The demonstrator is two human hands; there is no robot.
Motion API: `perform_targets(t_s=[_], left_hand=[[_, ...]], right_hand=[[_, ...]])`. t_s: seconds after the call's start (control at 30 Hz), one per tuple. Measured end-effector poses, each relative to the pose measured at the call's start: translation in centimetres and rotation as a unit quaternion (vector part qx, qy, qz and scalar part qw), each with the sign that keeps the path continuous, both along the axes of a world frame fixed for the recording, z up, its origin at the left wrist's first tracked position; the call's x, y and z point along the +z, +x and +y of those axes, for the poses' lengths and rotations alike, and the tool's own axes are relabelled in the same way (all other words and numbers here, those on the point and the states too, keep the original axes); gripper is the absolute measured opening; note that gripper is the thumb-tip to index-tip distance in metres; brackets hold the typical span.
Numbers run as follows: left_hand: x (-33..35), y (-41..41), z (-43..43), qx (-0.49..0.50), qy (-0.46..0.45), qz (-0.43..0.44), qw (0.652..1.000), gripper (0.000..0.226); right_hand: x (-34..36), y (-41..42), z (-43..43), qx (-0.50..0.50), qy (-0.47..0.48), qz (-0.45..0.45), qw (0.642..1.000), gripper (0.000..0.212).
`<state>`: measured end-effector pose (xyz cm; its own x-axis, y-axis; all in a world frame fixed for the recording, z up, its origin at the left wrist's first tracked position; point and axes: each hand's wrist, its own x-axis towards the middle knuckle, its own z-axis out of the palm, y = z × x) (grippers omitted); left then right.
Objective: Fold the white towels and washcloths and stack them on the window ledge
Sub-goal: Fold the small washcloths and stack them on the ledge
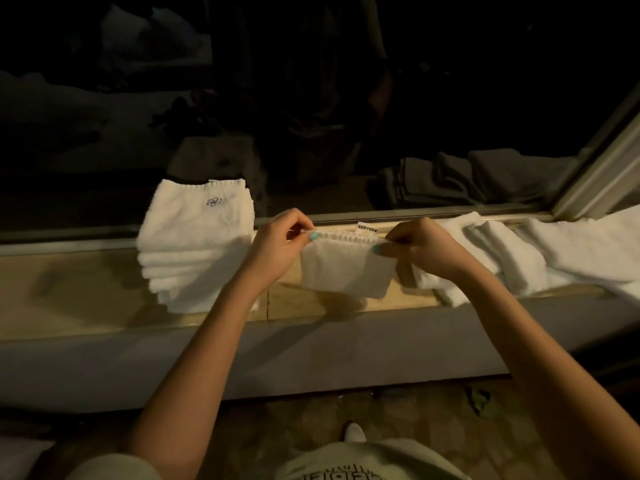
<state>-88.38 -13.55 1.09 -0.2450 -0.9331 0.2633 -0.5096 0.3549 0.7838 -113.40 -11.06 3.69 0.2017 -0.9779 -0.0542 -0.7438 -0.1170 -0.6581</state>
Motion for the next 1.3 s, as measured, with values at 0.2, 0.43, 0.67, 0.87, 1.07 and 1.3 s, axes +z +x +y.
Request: perform_targets(t_s=[0.2,0.43,0.67,0.87,1.07,1.3], left_hand=[[3.1,2.3,2.0,0.004,-0.071,0.056,0.996,0.006],[7.4,7.9,4.8,0.001,-0.098,0.096,0.991,0.008],[9.3,14.5,5.4,0.051,-0.131,0.092,0.986,0.011],[9.7,18.1,2.7,0.101,-0.143,0.108,0.979,0.019],[9.5,20.2,-3.0,0.125,-0.113,0.083,0.982,0.011],[5.9,21.5,-7.6,0.152,-0.016,0.087,0.984,0.009]], right_hand=[[2.6,2.7,2.1,-0.051,-0.117,-0.087,0.988,0.016],[5.4,7.5,3.6,0.015,-0.191,-0.148,0.970,0.009],[7.0,15.0,1.5,0.036,-0.215,-0.162,0.962,0.021],[7.1,19.4,-3.2,0.046,-0.225,-0.174,0.957,0.017],[4.8,21.7,-9.5,0.044,-0.178,-0.188,0.965,0.016],[2.1,23.4,-13.1,0.009,-0.162,-0.151,0.975,0.017]])
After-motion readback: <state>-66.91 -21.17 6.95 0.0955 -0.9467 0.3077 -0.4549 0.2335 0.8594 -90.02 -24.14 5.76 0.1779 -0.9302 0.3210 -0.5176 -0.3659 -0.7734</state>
